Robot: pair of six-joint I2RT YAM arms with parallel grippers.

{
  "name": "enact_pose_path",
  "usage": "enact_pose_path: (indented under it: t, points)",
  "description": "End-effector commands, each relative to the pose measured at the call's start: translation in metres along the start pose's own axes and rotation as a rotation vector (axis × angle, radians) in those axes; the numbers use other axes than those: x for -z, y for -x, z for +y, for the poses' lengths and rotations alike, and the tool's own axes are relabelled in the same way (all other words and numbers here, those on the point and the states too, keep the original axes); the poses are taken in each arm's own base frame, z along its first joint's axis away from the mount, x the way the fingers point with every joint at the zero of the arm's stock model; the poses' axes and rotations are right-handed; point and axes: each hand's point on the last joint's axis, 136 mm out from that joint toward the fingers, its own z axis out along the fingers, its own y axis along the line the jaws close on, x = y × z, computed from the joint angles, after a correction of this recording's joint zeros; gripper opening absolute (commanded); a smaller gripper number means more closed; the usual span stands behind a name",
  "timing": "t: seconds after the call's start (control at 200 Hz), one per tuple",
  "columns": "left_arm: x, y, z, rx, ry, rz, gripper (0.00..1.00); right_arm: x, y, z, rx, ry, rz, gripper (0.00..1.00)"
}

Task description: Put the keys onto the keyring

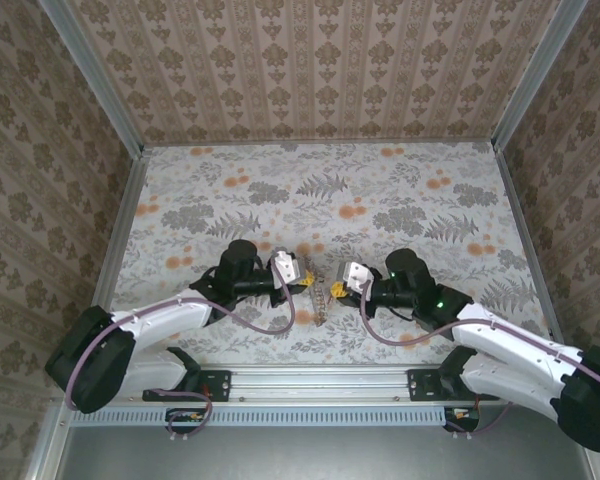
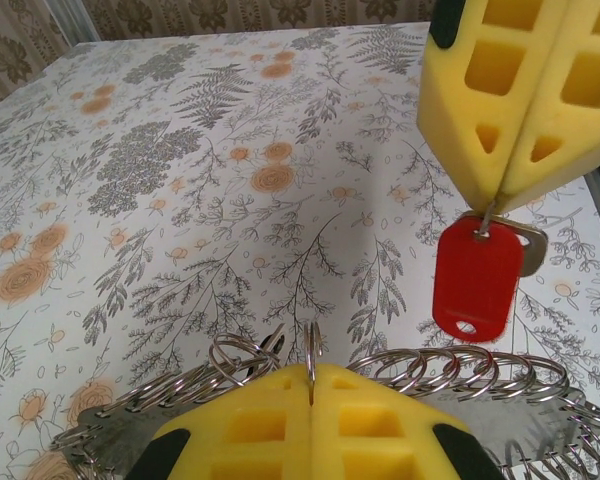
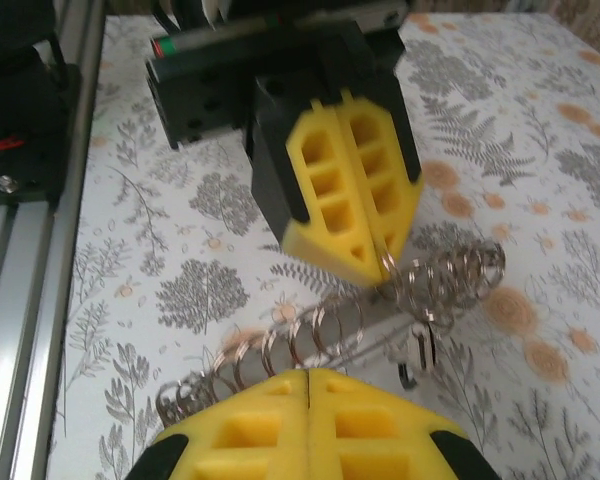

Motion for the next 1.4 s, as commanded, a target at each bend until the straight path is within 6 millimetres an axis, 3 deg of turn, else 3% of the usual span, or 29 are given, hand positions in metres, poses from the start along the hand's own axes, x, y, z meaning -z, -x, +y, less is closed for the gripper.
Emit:
enact_pose_path:
  t: [0.0, 0.345, 0.76, 1.395]
  points:
    - [-0.003, 0.026, 0.008, -0.081, 0.019, -0.063, 0.00, 0.001, 0.039, 0.003, 0.048, 0.049, -0.128, 0.00]
    - [-0.005, 0.027, 0.006, -0.081, 0.009, -0.062, 0.00, -0.012, 0.041, -0.011, 0.039, 0.013, -0.126, 0.00]
    - [-0.005, 0.026, 0.005, -0.080, 0.005, -0.061, 0.00, -0.029, 0.029, -0.025, 0.041, -0.027, -0.063, 0.00]
    - [-0.006, 0.027, 0.004, -0.076, -0.004, -0.062, 0.00, -0.038, 0.026, -0.044, 0.006, -0.110, -0.046, 0.00]
